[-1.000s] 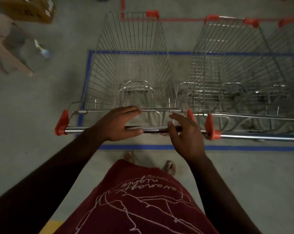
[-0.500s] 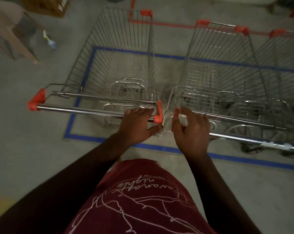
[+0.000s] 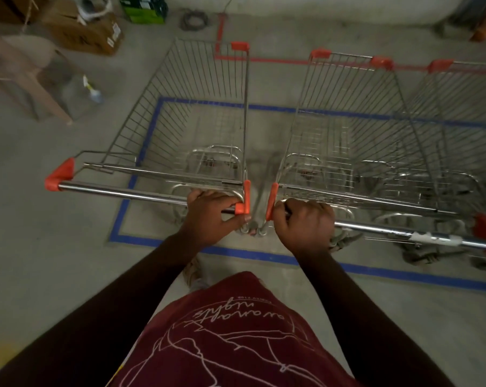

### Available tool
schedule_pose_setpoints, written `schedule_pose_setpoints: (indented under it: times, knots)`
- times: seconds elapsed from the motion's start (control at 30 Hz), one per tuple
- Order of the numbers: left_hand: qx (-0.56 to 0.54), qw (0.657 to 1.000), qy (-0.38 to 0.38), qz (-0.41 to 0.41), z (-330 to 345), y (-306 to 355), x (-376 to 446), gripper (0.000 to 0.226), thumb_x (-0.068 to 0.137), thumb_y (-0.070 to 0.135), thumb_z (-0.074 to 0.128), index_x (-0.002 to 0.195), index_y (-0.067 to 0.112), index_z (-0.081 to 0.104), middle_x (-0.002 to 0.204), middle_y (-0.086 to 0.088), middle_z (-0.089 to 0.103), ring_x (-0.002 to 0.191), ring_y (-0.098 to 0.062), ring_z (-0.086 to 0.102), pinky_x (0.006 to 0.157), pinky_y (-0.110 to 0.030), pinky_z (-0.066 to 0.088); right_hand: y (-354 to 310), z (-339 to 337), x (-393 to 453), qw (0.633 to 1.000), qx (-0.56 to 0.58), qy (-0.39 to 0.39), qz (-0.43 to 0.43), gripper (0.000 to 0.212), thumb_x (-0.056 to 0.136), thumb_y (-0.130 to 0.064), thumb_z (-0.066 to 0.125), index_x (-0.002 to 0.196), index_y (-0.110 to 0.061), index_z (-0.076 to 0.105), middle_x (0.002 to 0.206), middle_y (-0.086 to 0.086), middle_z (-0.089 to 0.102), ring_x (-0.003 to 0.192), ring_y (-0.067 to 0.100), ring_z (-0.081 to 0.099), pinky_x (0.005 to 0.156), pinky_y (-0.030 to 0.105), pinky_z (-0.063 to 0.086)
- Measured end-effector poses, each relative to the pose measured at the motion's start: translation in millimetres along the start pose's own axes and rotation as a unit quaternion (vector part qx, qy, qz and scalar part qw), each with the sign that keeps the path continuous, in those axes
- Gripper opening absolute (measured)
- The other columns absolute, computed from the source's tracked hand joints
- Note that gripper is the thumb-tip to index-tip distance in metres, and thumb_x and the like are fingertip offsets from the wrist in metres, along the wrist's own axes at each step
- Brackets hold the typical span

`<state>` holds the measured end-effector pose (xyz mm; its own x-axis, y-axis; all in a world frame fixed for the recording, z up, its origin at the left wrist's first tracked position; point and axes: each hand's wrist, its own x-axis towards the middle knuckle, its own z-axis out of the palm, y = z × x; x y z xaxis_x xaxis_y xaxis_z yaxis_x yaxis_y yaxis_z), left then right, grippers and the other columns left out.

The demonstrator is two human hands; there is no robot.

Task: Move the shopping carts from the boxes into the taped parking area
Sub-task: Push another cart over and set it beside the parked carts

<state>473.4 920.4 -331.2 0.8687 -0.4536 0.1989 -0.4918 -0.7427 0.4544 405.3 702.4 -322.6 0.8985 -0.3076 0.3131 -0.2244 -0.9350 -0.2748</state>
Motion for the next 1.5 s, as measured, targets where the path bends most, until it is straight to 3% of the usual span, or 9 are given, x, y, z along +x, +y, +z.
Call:
schedule_pose_setpoints:
  times: [0.33, 0.6, 0.97, 1.1, 1.5]
  knots:
    - [0.001, 1.000, 0.001, 0.015, 2, 7, -6, 0.042, 0.082, 0.078, 0.062, 0.096, 0.040, 0.073, 0.085, 0.021, 0.070, 0.088, -0.002, 0.064, 0.095, -0.046, 0.037, 4, 0, 3, 0.999, -0.024, -0.009, -0.033, 0.043, 0.090, -0.037, 0.058, 0.053, -0.016, 0.059, 0.045, 0.007, 0.052, 0.042, 0.031, 0.051, 0.056, 0.032, 0.028]
    - [0.006, 1.000, 0.009, 0.024, 3, 8, -6, 0.044, 0.081, 0.077, 0.062, 0.097, 0.038, 0.073, 0.088, 0.019, 0.070, 0.086, -0.005, 0.062, 0.091, -0.041, 0.035, 9, 5, 5, 0.999, -0.013, -0.012, -0.041, 0.043, 0.091, -0.038, 0.057, 0.055, -0.015, 0.063, 0.046, 0.006, 0.053, 0.042, 0.030, 0.051, 0.055, 0.031, 0.035]
    - [0.006, 1.000, 0.011, 0.023, 3, 8, -6, 0.046, 0.079, 0.077, 0.061, 0.097, 0.036, 0.074, 0.088, 0.018, 0.071, 0.087, -0.007, 0.064, 0.092, -0.039, 0.033, 13, 4, 15, 0.998, -0.023, -0.009, -0.051, 0.042, 0.089, -0.040, 0.056, 0.055, -0.016, 0.062, 0.044, 0.005, 0.050, 0.041, 0.027, 0.046, 0.057, 0.028, 0.020]
    - [0.002, 1.000, 0.014, 0.026, 2, 8, -6, 0.042, 0.078, 0.074, 0.067, 0.099, 0.038, 0.074, 0.090, 0.019, 0.071, 0.088, -0.006, 0.063, 0.091, -0.034, 0.027, 18, 5, 14, 0.998, -0.021, -0.008, -0.058, 0.041, 0.089, -0.039, 0.057, 0.056, -0.015, 0.064, 0.046, 0.006, 0.052, 0.042, 0.029, 0.048, 0.056, 0.028, 0.023]
    - [0.003, 0.999, 0.002, 0.032, -1, 5, -3, 0.043, 0.080, 0.076, 0.063, 0.100, 0.039, 0.074, 0.089, 0.022, 0.069, 0.089, -0.004, 0.064, 0.096, -0.042, 0.035, 34, 2, 1, 0.996, -0.006, -0.006, -0.089, 0.042, 0.089, -0.039, 0.057, 0.054, -0.016, 0.061, 0.045, 0.003, 0.051, 0.041, 0.026, 0.047, 0.054, 0.030, 0.032]
